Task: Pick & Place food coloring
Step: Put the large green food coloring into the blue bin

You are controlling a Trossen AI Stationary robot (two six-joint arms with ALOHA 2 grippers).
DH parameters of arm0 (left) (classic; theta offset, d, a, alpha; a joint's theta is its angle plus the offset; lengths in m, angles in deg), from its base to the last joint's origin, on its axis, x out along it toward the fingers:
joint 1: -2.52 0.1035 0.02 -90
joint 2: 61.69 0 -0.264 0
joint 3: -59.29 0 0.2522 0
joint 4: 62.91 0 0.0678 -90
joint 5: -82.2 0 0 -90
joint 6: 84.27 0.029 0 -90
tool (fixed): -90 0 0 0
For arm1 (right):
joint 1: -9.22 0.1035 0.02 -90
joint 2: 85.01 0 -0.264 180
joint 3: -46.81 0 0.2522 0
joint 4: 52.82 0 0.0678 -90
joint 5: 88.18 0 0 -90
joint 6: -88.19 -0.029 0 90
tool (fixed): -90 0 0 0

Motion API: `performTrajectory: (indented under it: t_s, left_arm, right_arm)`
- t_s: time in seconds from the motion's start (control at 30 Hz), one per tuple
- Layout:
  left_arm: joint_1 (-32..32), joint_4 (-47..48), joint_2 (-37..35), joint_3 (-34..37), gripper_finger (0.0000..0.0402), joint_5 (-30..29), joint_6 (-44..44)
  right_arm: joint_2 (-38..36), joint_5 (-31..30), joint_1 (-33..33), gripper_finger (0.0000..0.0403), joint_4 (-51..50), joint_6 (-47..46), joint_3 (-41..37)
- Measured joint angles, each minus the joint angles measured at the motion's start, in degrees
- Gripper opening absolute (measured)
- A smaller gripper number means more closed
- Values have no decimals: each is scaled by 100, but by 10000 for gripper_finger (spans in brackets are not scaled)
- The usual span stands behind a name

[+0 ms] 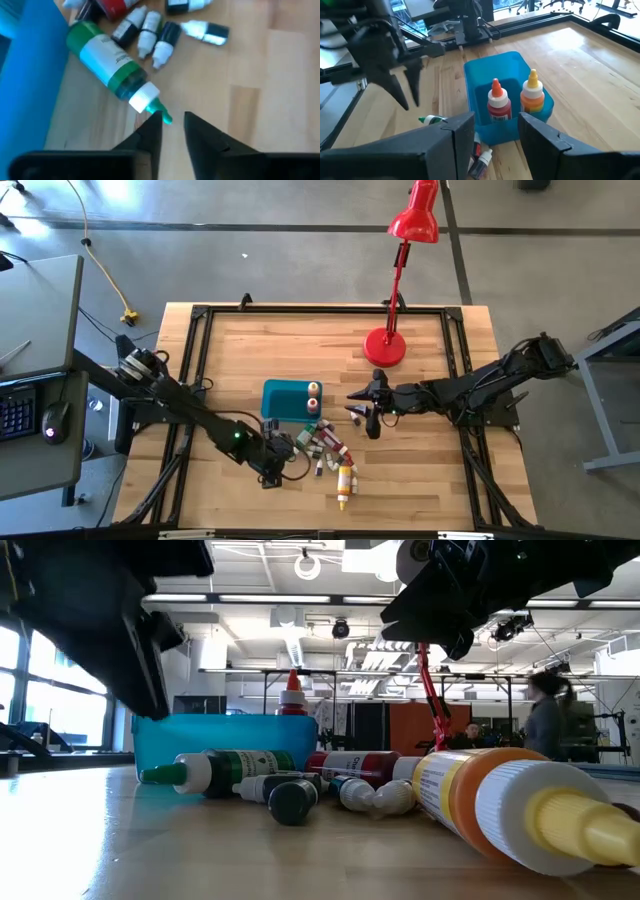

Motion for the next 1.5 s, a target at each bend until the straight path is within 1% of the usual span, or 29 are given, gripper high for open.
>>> performTrajectory:
  t_s: [0.1,0.2,0.4,0.5,0.6,0.73,0.83,1.0,1.1,1.2,1.3,1.4,1.5]
  left_arm:
    - [0,-17,135,2,121,-317,-181]
    - [2,-34,180,2,144,-595,-518]
    - [2,-216,186,2,165,-823,-1379]
    - [2,-211,191,2,167,-924,-1885]
    - [2,-235,336,0,167,-1092,-2127]
    - [2,-425,621,-2,167,-926,-2361]
    - [3,-605,861,0,167,-922,-2388]
    - [4,-716,1023,-5,167,-872,-2435]
    - [4,-746,1019,9,167,-944,-2370]
    - [4,-773,1019,2,167,-1179,-2322]
    - [7,-780,1019,2,166,-1241,-2315]
    - [80,-702,1019,2,154,-1230,-2310]
    - [146,-668,1019,2,127,-1208,-2274]
  right_arm:
    - [0,0,0,144,-2,2,0]
    - [0,0,0,144,-2,2,0]
    - [0,0,0,144,-2,2,0]
    - [0,2,0,144,-4,2,0]
    - [0,0,0,144,-2,4,0]
    - [0,0,-1,144,-16,4,0]
    - [0,0,0,144,-45,4,0]
    - [0,0,-2,144,-48,4,0]
    - [0,0,-2,144,-48,4,0]
    - [0,0,-2,144,-45,4,0]
    - [0,0,-2,144,-46,4,0]
    - [0,0,-2,144,-46,4,0]
    - [0,0,-2,144,-45,4,0]
